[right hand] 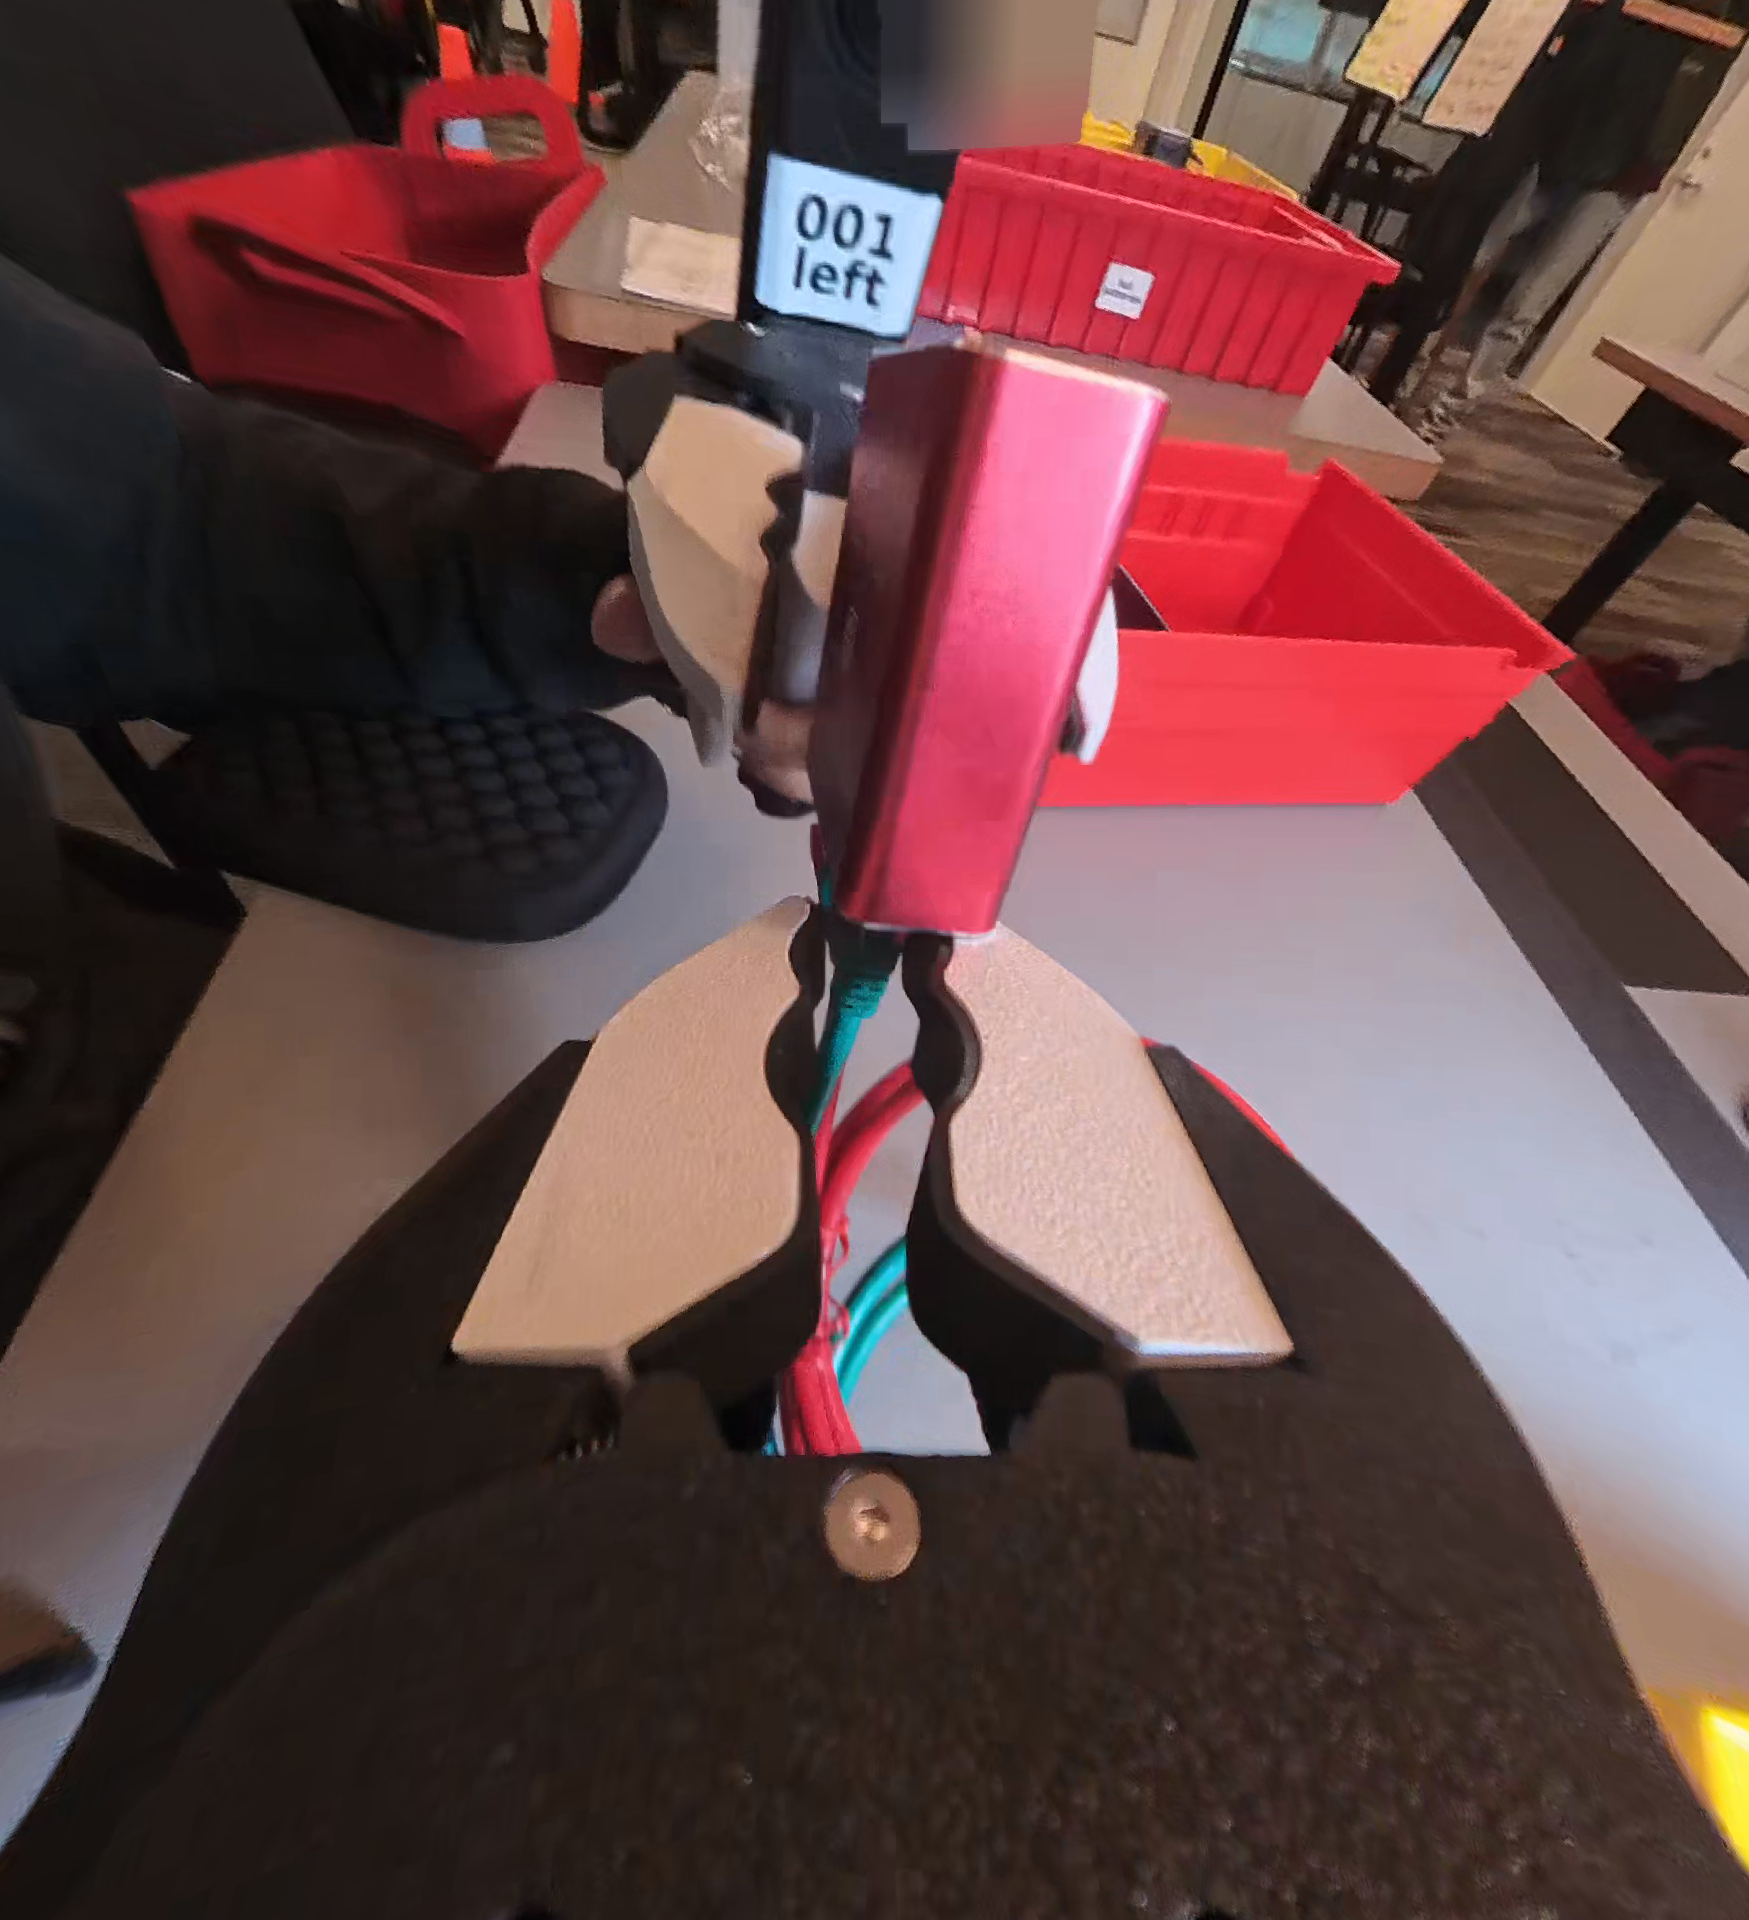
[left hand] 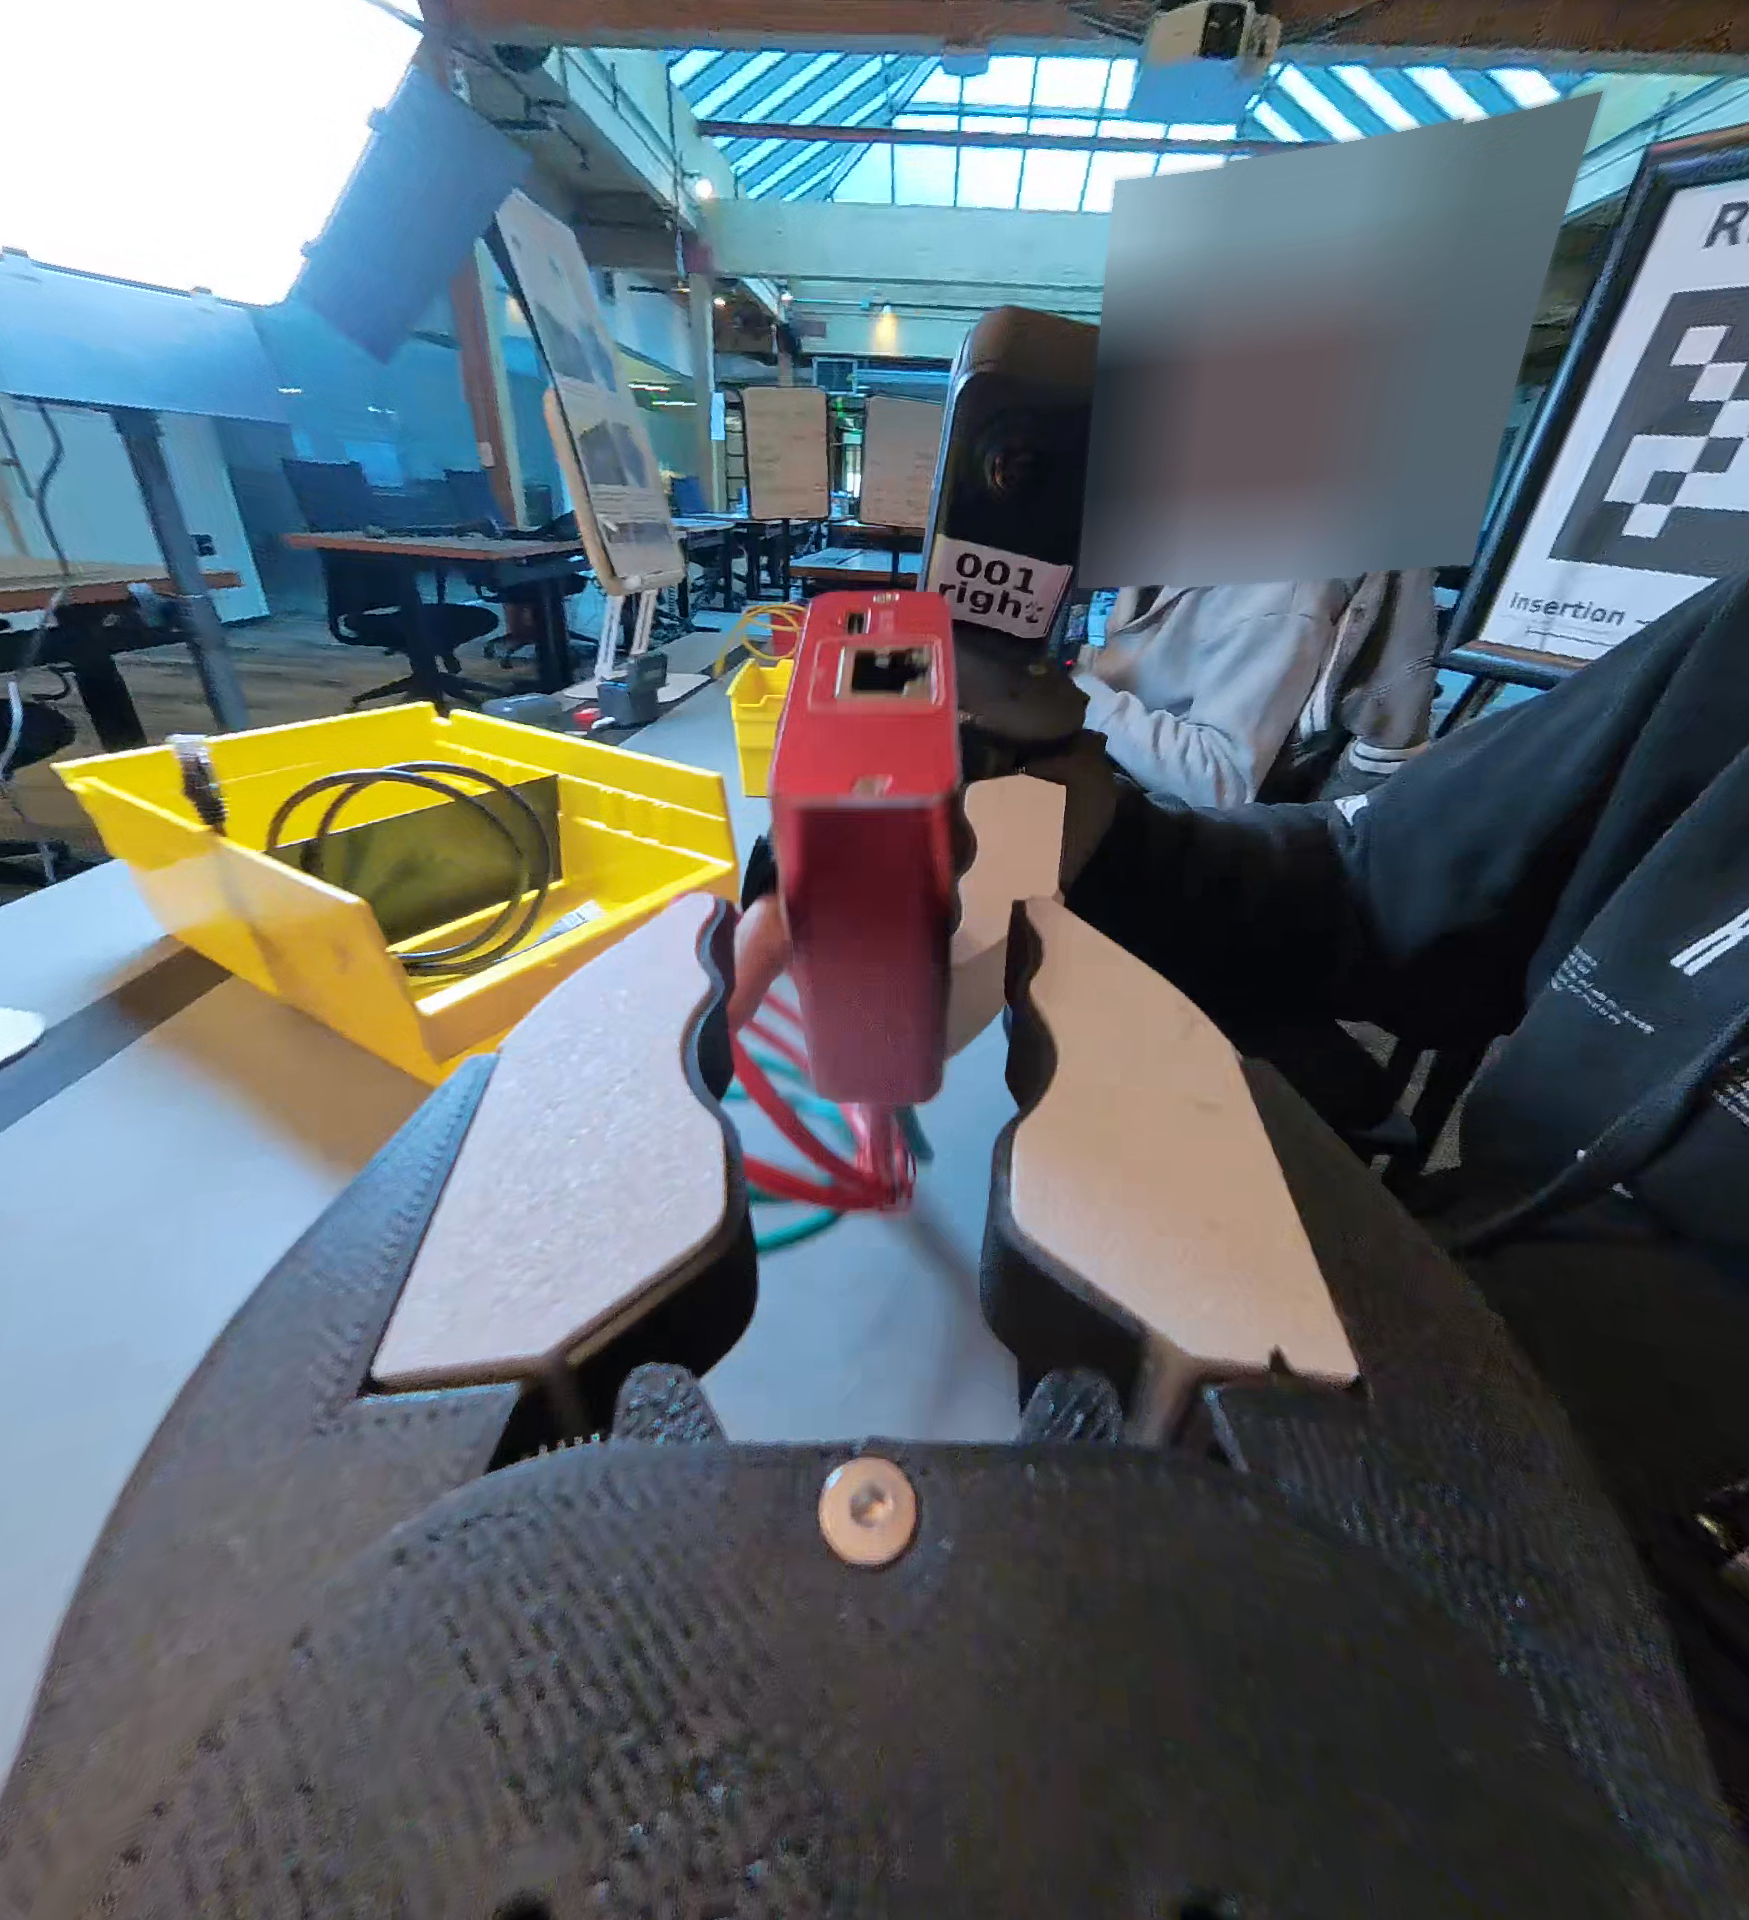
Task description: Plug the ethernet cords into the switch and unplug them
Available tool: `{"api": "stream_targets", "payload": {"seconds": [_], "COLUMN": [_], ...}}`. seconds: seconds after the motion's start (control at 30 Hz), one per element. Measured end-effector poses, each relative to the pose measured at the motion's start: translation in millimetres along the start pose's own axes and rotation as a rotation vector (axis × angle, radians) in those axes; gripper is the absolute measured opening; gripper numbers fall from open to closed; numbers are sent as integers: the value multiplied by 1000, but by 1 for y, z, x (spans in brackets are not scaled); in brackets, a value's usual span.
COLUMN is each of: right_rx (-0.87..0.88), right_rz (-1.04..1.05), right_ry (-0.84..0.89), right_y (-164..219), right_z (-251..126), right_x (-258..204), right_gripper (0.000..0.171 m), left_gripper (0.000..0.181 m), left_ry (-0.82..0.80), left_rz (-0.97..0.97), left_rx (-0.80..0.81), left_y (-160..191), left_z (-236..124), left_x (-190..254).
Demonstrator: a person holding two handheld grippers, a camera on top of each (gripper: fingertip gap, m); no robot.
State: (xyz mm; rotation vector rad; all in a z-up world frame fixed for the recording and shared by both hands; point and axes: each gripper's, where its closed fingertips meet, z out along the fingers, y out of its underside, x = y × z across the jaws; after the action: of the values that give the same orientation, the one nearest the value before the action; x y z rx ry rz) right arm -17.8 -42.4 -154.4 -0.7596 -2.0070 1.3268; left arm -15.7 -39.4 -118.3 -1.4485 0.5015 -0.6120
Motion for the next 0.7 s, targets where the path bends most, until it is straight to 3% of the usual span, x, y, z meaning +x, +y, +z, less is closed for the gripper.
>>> {"api": "stream_targets", "payload": {"seconds": [0.1, 0.27, 0.53, 0.7], "right_rx": [9, 45, 285, 322], "right_rz": [40, 110, 322, 332], "right_ry": [-35, -45, -90, -74], "right_y": [-5, -5, -21, -25], "right_z": [7, 10, 9, 10], "right_x": [-9, -7, 0, 2], "right_gripper": [13, 14, 16, 15], "left_gripper": [30, 28, 27, 27], "left_ry": [9, -27, -47, -48], "left_rz": [73, 93, 17, 1], "left_rx": [35, 7, 90, 119], "left_y": [-4, -5, -13, -16], "left_z": [5, 5, 0, -3], "left_x": [9, 7, -1, -2]}}
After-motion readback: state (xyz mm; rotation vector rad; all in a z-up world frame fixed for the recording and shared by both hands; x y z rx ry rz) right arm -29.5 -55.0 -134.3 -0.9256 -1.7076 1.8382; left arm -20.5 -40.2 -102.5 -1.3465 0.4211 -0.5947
